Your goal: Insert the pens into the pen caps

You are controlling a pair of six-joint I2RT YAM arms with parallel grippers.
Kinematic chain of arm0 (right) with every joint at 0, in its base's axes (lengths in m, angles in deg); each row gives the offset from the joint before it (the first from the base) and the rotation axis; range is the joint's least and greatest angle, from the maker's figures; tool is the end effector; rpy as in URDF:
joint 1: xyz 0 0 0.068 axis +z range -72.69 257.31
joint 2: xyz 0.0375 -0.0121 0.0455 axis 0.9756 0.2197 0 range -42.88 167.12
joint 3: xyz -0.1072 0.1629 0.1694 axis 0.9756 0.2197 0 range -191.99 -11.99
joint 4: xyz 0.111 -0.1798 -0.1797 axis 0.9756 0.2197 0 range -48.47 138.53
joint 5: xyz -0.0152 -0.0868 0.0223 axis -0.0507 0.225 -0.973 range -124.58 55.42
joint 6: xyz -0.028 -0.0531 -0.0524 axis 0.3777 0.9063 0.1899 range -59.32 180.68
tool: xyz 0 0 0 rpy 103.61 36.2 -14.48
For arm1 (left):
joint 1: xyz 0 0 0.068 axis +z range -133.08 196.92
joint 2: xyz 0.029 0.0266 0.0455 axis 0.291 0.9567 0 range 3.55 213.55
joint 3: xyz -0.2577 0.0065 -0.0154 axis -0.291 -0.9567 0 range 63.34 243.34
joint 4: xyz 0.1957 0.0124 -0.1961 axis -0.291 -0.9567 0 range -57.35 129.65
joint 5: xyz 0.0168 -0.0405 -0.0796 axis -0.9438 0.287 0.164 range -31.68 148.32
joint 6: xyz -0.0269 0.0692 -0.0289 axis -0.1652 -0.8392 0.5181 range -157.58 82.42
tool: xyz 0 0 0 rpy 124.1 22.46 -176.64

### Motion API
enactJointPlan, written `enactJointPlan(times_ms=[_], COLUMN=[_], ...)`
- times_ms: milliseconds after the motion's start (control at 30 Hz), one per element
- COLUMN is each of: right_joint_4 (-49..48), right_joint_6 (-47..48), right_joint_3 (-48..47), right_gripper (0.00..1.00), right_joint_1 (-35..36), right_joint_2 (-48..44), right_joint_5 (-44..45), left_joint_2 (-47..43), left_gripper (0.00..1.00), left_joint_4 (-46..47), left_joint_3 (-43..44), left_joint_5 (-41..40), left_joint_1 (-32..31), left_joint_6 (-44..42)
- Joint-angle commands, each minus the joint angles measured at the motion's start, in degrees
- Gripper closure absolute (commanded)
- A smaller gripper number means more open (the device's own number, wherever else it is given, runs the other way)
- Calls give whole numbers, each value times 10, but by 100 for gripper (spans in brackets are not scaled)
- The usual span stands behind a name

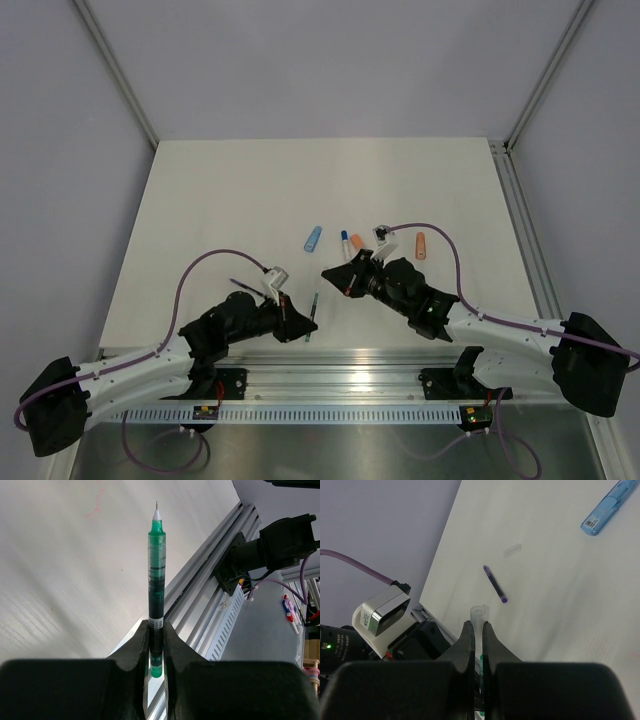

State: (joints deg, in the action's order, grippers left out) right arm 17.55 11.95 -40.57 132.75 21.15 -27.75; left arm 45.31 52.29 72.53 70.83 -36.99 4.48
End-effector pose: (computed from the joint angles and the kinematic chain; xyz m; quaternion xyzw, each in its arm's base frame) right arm 0.1760 0.2412 0.2060 -0.0076 0.7737 0.4701 0.4246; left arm 0.1175 -0.1863 0.1409 0.1462 0.8031 -0.4838 0.3157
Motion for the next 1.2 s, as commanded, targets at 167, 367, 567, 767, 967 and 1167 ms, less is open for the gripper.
enactJointPlan(times_ms=[167, 367, 567, 767, 967, 1167], right_joint_4=[1, 2, 2, 3, 7, 18], right_joint_6=[21, 24, 23, 25, 24, 19], right_joint_3=[-25, -26, -24, -27, -24, -16], right_gripper=[100, 100, 100, 100, 100, 100], right_joint_1=[6, 14, 20, 26, 34, 48], right_joint_2=[16, 18, 24, 29, 20, 1], right_joint_5=[18, 14, 12, 12, 14, 21], left_joint_2=[-5, -4, 0, 0, 3, 2], left_gripper=[100, 100, 100, 100, 100, 100], left_joint_4=[46, 39, 40, 39, 34, 35], left_joint_3=[20, 26, 28, 29, 33, 43], left_joint_5=[4, -5, -4, -9, -19, -32], left_joint_1=[-8, -8, -8, -8, -8, -8], left_joint_6=[-8, -19, -22, -24, -25, -27])
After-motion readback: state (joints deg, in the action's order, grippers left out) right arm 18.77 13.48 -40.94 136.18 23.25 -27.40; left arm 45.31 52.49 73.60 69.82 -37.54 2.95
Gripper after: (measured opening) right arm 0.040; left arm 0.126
